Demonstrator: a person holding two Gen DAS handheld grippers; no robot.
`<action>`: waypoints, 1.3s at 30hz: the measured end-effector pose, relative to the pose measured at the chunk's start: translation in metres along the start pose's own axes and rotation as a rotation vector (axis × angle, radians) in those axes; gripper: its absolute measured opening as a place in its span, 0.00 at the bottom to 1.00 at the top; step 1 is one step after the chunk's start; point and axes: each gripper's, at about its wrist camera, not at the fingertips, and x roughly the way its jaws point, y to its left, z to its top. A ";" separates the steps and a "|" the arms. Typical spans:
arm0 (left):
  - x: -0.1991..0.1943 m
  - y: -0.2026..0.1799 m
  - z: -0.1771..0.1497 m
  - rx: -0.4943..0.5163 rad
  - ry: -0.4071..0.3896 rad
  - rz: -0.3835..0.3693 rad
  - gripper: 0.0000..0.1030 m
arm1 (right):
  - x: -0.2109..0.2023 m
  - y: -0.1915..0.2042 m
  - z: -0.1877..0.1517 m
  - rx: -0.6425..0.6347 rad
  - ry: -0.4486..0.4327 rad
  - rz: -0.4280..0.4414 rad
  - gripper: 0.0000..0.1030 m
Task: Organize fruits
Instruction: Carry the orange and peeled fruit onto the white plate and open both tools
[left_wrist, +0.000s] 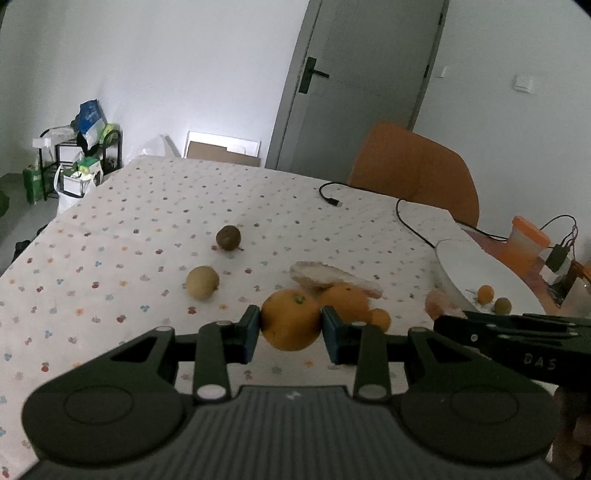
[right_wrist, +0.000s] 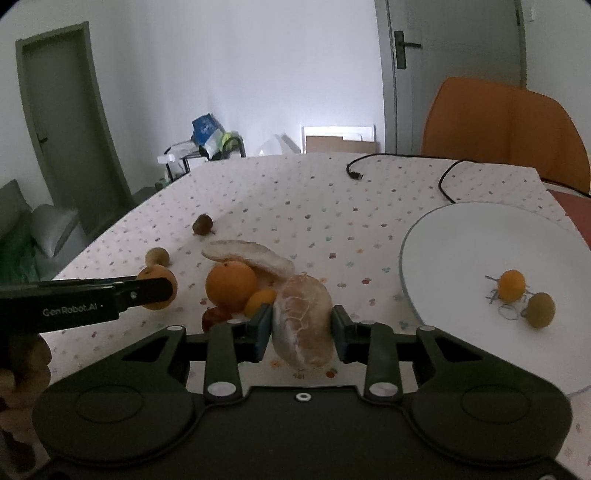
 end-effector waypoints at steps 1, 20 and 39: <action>-0.001 -0.002 0.001 0.002 -0.003 -0.001 0.34 | -0.003 -0.001 -0.001 0.006 -0.007 0.002 0.32; 0.010 -0.061 0.004 0.090 0.001 -0.105 0.34 | -0.047 -0.040 -0.008 0.082 -0.102 -0.081 0.32; 0.034 -0.125 0.023 0.213 0.000 -0.200 0.34 | -0.070 -0.101 -0.024 0.208 -0.153 -0.219 0.32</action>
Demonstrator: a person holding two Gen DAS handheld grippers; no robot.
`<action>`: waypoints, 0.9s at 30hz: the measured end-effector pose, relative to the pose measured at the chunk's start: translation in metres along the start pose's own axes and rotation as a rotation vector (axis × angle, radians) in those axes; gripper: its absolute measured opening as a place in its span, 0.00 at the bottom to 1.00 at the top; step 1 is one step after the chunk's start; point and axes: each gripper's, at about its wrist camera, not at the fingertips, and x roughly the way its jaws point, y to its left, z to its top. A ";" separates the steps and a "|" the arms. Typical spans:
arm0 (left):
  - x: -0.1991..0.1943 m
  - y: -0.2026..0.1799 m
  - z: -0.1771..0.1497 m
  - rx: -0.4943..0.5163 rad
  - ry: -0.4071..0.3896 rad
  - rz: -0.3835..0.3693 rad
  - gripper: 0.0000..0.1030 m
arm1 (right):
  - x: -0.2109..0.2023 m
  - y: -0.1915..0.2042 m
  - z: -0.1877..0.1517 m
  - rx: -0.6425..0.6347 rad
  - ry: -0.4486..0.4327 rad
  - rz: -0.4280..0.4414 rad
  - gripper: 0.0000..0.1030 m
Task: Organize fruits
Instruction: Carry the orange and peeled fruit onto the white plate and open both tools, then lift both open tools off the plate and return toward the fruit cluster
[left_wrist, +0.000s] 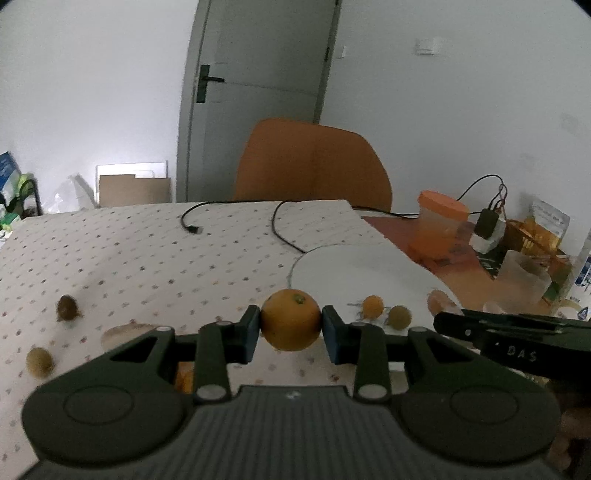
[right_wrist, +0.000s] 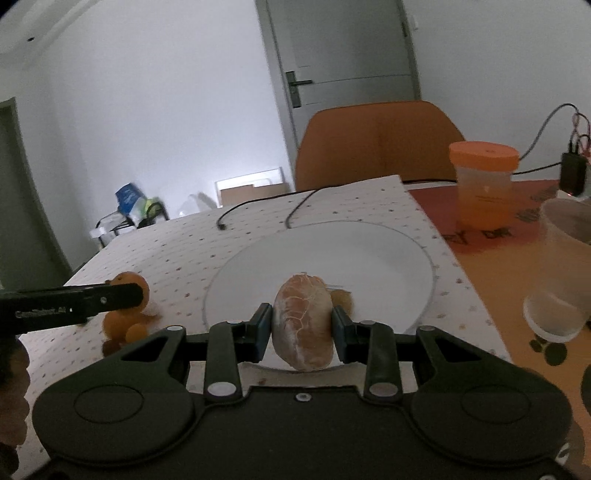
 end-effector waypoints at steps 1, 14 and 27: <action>0.002 -0.002 0.001 0.004 0.001 -0.004 0.34 | 0.000 -0.001 0.001 0.003 -0.002 -0.008 0.32; 0.031 -0.032 0.004 0.045 0.045 -0.017 0.34 | -0.004 -0.016 0.004 0.046 -0.090 -0.049 0.39; 0.035 -0.049 0.013 0.060 0.037 -0.045 0.38 | -0.018 -0.033 -0.005 0.113 -0.092 -0.042 0.50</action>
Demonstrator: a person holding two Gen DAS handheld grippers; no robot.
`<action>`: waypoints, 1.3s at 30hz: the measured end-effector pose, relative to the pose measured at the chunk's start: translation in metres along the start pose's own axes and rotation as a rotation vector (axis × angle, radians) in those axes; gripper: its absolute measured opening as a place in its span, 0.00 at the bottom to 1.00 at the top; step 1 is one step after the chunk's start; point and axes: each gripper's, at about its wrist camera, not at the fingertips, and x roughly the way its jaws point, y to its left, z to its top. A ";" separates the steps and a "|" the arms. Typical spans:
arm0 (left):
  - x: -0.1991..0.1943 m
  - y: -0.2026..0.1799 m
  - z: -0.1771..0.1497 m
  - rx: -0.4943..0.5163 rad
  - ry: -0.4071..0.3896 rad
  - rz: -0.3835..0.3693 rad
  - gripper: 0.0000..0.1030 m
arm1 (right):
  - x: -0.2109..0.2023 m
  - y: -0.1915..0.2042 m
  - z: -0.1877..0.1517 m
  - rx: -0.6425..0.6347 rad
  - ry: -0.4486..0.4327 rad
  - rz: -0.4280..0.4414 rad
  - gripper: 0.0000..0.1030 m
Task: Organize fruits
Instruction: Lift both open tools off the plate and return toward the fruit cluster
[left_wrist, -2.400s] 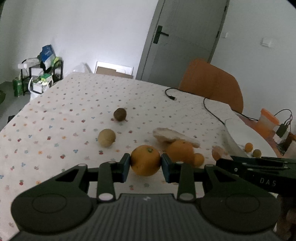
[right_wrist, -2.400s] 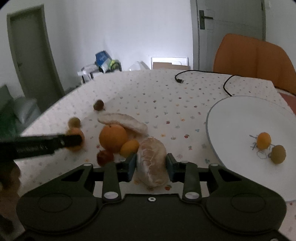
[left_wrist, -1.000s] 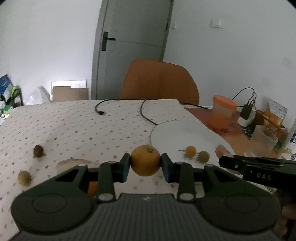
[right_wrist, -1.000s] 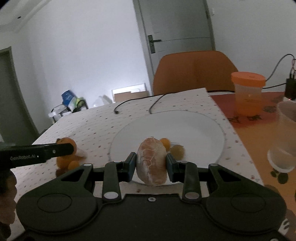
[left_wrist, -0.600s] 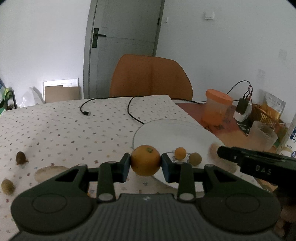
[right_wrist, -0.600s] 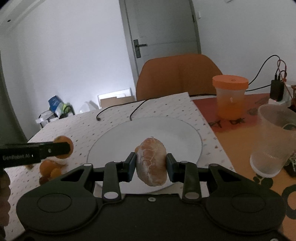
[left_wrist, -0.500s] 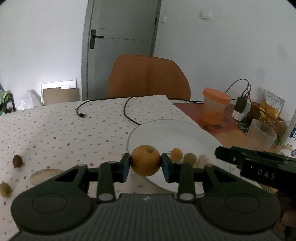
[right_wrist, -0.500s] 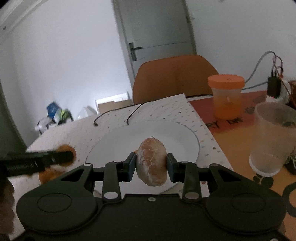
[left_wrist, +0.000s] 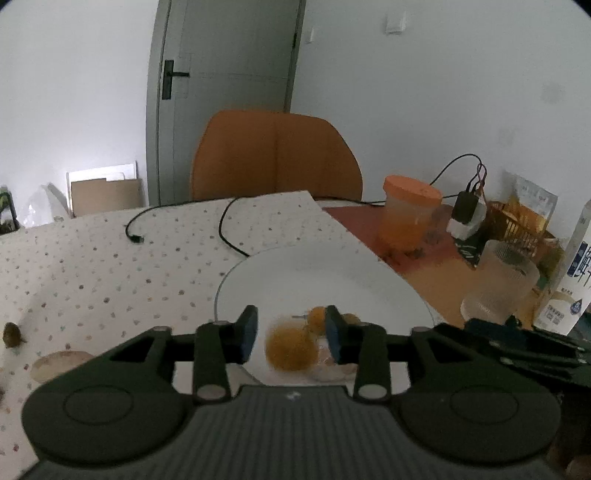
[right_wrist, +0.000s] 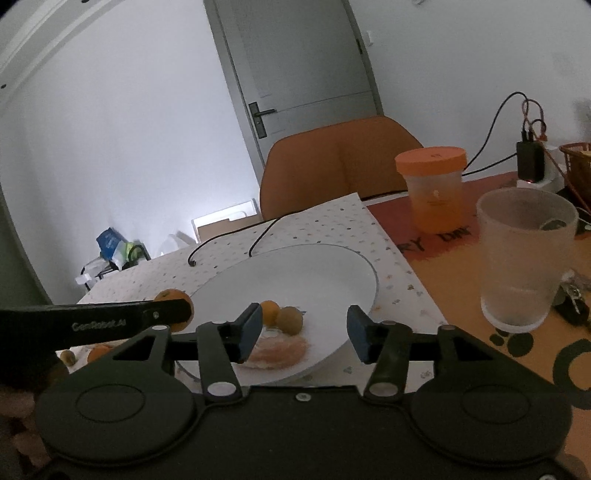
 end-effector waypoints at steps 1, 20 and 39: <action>-0.002 0.001 0.000 -0.004 -0.003 -0.004 0.38 | -0.001 0.000 0.000 -0.002 0.001 -0.005 0.50; -0.078 0.066 -0.013 -0.081 -0.062 0.127 0.87 | -0.022 0.041 0.004 -0.018 -0.053 -0.006 0.81; -0.134 0.109 -0.029 -0.153 -0.125 0.225 0.92 | -0.028 0.069 0.002 0.002 -0.038 0.076 1.00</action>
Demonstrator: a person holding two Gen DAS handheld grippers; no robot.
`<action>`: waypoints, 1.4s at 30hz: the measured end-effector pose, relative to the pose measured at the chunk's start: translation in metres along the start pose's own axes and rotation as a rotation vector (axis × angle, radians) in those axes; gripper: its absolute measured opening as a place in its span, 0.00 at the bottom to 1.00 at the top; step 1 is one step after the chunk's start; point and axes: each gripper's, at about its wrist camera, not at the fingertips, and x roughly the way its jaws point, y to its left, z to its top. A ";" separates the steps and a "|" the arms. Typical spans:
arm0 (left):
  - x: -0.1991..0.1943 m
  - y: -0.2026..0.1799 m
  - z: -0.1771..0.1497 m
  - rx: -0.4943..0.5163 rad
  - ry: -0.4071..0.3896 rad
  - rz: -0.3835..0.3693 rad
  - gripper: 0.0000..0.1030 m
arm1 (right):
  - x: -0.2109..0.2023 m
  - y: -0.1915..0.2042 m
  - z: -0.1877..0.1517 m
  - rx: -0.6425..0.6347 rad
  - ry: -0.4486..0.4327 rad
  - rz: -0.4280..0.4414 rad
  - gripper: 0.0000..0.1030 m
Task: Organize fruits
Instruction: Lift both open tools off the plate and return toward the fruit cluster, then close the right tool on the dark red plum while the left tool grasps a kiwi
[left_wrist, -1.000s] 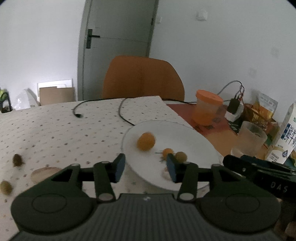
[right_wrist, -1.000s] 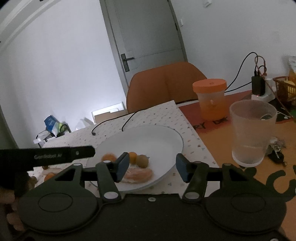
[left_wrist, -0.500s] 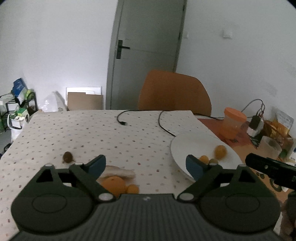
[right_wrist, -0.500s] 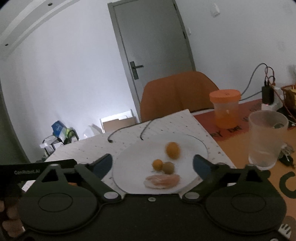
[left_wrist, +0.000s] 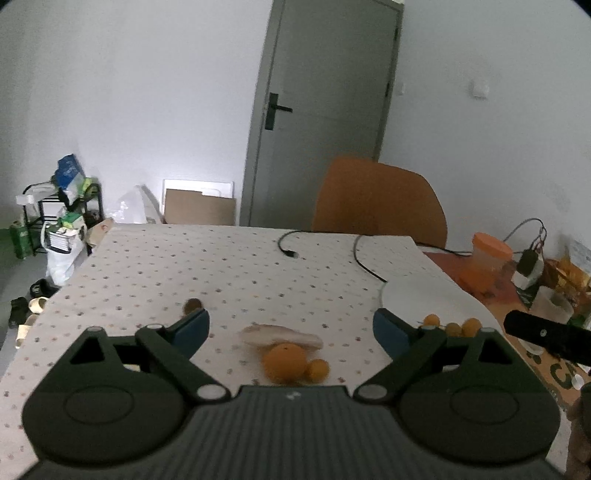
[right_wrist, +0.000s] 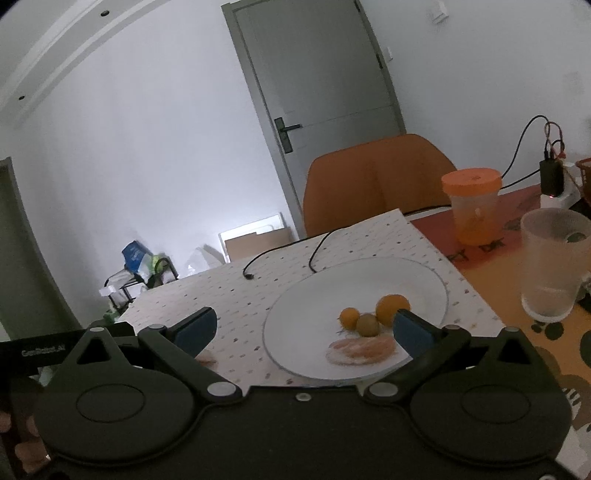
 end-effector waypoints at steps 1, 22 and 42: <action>-0.002 0.004 0.000 -0.001 -0.002 0.005 0.92 | 0.000 0.002 -0.001 -0.003 0.000 0.005 1.00; -0.010 0.079 -0.017 -0.103 0.003 0.091 0.91 | 0.026 0.063 -0.022 -0.117 0.093 0.094 0.99; 0.018 0.101 -0.038 -0.126 0.069 0.104 0.62 | 0.064 0.102 -0.049 -0.195 0.235 0.180 0.64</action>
